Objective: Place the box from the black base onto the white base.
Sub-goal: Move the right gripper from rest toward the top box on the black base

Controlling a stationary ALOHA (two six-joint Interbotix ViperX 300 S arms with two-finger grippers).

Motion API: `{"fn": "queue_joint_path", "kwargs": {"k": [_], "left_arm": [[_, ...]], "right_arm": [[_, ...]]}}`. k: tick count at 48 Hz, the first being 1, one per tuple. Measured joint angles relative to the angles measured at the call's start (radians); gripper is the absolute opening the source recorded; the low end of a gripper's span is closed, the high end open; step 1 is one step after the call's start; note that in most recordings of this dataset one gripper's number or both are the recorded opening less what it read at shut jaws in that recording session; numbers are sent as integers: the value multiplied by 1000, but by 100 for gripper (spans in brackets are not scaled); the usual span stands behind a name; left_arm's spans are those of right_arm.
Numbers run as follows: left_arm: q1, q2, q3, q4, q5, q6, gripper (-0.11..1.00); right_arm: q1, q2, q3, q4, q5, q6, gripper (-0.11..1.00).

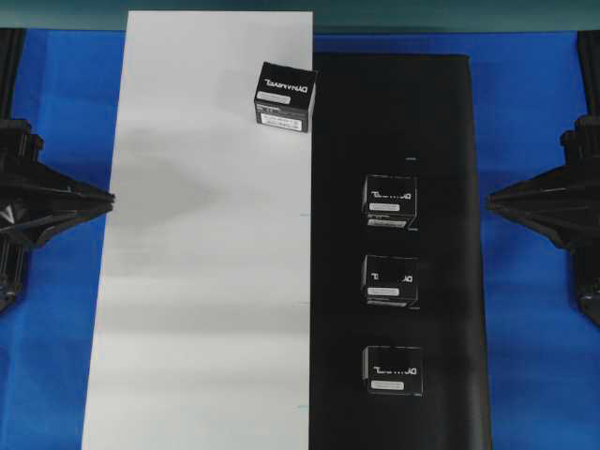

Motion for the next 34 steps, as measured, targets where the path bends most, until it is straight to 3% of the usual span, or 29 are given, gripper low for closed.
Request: {"fn": "queue_joint_path", "kwargs": {"k": [3, 5, 9, 12, 21, 34], "left_arm": [[-2, -2, -5, 2, 18, -6, 12], [-8, -3, -11, 8, 44, -11, 6], [-15, -3, -29, 11, 91, -11, -1], [-23, -5, -41, 11, 126, -12, -3], [-35, -3, -77, 11, 210, -14, -4], [-35, -5, -87, 12, 221, -14, -4]], "right_arm": [[-11, 3, -2, 11, 15, 8, 11], [-28, 11, -8, 44, 63, 20, 7], [-83, 31, -44, 112, 230, 31, 4], [-124, 44, -78, 132, 360, 29, 4], [-207, 100, -193, 127, 690, 18, 5], [-273, 249, -255, 101, 885, -23, 11]]}}
